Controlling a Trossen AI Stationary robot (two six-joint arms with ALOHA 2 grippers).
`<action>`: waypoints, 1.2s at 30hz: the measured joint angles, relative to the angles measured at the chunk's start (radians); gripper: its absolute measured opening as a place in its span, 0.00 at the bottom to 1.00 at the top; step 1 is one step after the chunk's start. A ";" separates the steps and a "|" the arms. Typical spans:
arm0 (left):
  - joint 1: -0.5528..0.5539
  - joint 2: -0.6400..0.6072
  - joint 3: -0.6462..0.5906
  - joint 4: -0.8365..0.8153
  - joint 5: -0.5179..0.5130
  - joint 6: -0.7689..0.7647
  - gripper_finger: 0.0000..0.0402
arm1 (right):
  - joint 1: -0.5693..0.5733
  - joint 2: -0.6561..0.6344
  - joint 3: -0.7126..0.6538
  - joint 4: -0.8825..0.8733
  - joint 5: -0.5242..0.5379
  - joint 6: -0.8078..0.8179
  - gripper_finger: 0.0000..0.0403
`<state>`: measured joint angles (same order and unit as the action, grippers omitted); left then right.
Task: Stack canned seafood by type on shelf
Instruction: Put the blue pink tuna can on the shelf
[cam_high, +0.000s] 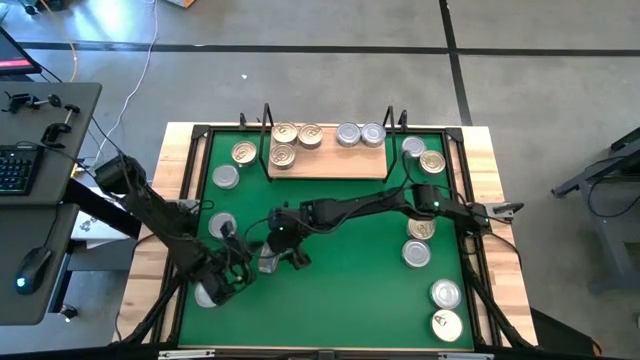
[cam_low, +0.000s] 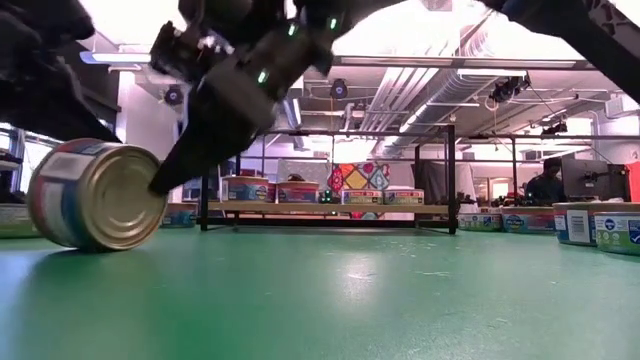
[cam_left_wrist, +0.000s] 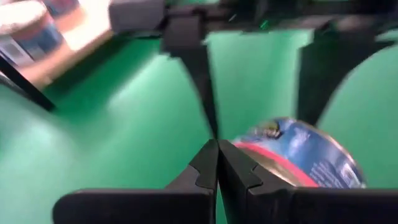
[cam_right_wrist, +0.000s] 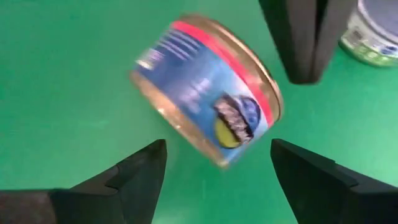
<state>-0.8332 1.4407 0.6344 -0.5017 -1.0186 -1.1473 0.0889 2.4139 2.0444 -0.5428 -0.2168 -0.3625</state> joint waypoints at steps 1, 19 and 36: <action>0.009 -0.005 0.002 -0.010 -0.007 0.025 0.00 | 0.004 -0.010 0.001 -0.022 0.004 0.007 0.70; -0.124 -0.027 0.024 0.141 0.169 0.023 0.00 | 0.018 -0.015 -0.155 0.075 0.092 0.136 0.68; -0.094 0.001 -0.010 -0.016 0.092 -0.167 0.00 | 0.108 -0.119 -0.206 -0.130 0.205 0.318 0.68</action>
<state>-0.9270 1.4412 0.6247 -0.5175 -0.9270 -1.3139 0.1966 2.2947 1.8386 -0.6725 -0.0116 -0.0448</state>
